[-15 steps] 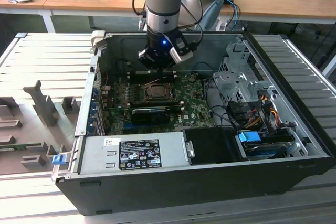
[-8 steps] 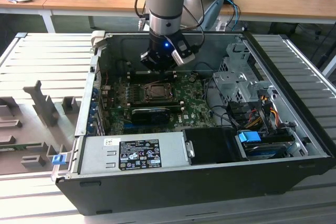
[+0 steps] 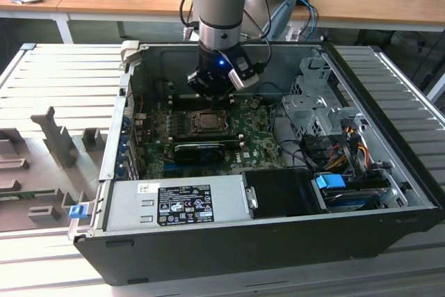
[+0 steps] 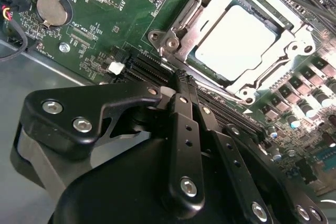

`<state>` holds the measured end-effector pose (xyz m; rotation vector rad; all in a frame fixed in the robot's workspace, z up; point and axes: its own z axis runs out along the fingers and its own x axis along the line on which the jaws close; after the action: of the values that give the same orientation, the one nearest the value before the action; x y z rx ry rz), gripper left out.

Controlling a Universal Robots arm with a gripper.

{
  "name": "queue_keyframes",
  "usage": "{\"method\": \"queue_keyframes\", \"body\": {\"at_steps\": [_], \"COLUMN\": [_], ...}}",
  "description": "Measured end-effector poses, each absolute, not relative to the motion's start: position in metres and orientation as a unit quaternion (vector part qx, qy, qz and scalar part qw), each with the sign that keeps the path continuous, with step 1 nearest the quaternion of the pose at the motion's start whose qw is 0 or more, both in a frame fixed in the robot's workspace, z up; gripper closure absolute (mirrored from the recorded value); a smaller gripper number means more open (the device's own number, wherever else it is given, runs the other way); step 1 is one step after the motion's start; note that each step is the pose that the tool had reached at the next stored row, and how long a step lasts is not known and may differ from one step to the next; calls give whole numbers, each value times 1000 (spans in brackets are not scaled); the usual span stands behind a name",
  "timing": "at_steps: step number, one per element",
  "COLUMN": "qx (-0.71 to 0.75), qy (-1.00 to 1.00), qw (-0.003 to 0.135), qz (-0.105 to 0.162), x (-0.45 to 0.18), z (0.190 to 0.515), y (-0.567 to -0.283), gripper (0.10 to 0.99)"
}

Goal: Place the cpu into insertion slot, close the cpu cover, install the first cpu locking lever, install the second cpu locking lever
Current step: 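Install the first cpu locking lever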

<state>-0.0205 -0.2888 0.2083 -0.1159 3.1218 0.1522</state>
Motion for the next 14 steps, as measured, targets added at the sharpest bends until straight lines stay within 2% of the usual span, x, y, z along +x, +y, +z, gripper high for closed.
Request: {"method": "queue_keyframes", "body": {"at_steps": [14], "qx": [-37], "qy": [998], "qw": [7], "qz": [43], "x": [-19], "z": [202], "y": [-289], "gripper": [980]}}
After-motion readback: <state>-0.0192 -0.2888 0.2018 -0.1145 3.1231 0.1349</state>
